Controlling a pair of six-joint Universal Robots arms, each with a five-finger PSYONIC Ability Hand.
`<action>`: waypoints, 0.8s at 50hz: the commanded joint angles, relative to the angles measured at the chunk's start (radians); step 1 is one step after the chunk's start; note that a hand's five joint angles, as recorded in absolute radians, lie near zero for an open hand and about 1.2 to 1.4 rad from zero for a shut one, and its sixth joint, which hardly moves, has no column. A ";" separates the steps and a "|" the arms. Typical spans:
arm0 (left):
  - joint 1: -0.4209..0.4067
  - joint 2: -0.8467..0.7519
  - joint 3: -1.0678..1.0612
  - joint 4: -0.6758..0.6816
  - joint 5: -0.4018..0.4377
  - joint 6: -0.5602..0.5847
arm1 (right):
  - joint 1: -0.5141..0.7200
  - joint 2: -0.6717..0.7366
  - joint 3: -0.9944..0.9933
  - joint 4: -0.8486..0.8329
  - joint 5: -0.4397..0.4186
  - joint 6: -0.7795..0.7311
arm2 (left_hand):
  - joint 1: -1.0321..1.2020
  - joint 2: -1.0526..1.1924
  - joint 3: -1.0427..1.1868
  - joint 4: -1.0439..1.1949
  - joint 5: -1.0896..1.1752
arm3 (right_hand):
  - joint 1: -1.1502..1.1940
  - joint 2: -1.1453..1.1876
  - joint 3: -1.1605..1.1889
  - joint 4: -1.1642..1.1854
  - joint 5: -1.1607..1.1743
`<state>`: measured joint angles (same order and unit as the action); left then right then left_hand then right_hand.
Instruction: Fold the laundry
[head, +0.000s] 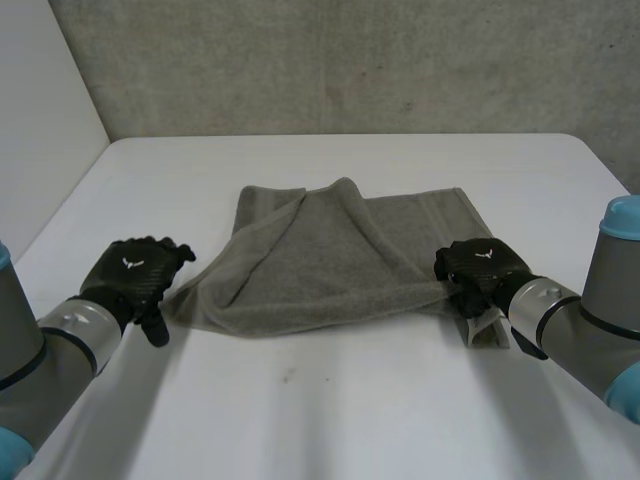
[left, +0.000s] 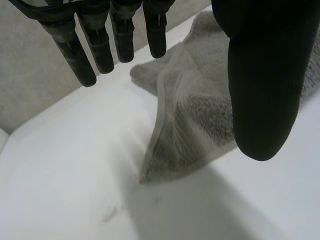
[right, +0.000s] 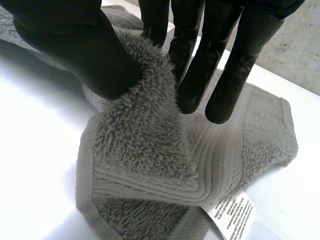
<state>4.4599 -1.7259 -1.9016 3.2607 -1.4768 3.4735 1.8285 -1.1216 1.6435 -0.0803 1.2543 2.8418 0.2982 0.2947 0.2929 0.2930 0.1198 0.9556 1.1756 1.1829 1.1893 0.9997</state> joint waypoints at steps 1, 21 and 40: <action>0.039 -0.018 -0.022 0.017 0.024 0.007 | -0.009 0.005 -0.007 -0.015 0.008 -0.022 | 0.042 0.045 0.047 0.047 0.045 | 0.441 0.221 0.213 0.207 0.222; 0.153 -0.253 0.052 0.132 0.271 0.009 | -0.012 0.034 -0.002 -0.016 -0.004 -0.033 | 0.409 0.412 0.414 0.414 0.412 | 0.441 0.221 0.213 0.207 0.222; 0.142 -0.350 0.125 0.215 0.268 0.012 | -0.011 0.049 -0.001 -0.018 -0.007 -0.035 | 0.544 0.547 0.549 0.549 0.547 | 0.441 0.221 0.213 0.207 0.222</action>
<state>4.6071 -2.0583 -1.7947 3.4779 -1.2065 3.4851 1.8180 -1.0775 1.6430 -0.0982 1.2469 2.8087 0.7168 0.7156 0.7156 0.7158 0.5399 0.9556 1.1756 1.1829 1.1894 1.0002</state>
